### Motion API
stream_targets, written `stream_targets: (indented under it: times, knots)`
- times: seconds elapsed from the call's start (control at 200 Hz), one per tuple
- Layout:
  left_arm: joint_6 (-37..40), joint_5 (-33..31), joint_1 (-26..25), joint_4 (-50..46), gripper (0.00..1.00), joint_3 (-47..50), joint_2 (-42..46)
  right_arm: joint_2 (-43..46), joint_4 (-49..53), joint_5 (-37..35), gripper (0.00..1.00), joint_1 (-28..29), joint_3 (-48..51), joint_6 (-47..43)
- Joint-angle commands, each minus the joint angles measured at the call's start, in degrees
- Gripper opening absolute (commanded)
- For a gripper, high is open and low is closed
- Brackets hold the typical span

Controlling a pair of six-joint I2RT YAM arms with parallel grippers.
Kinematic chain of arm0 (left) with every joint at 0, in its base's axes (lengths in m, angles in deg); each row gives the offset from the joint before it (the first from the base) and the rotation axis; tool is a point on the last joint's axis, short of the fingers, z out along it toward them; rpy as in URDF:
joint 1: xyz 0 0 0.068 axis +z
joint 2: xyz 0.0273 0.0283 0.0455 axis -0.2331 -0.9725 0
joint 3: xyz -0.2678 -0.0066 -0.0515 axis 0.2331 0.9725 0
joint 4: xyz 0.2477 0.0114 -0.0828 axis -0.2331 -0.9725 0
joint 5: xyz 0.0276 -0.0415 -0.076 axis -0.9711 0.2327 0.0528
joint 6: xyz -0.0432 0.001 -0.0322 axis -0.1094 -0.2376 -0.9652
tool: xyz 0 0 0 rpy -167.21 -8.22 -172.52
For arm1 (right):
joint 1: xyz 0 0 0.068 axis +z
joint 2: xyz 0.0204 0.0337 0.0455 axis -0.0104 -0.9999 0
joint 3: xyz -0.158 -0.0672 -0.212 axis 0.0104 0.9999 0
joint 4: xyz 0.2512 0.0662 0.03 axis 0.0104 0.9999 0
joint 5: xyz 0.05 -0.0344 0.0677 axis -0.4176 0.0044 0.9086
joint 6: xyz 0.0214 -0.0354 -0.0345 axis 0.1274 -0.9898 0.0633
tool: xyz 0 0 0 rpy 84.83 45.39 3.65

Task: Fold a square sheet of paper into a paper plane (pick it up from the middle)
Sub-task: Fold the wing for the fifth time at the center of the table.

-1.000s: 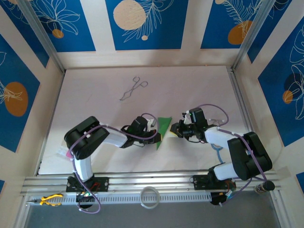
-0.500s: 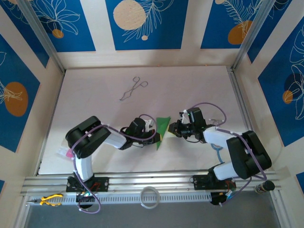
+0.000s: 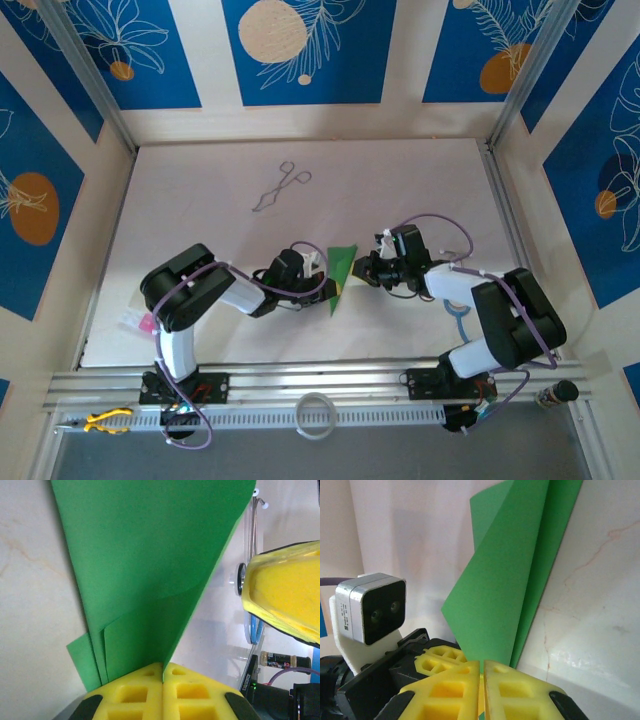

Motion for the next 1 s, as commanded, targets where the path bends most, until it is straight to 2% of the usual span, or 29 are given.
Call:
stream_targets:
  times: [0.0,0.46,0.995]
  knots:
    - [-0.8,0.8,1.1,1.3,0.00,0.8,-1.0,2.2,-2.8,-3.2,0.10,0.9,1.6,0.5]
    - [-5.5,1.9,2.1,6.2,0.00,2.8,-3.1,-4.7,-7.9,2.5,0.09,2.2,-0.5,1.8]
    - [-6.8,1.1,2.8,5.2,0.00,4.2,-2.2,-13.3,-13.0,5.6,0.09,1.3,-3.8,3.0]
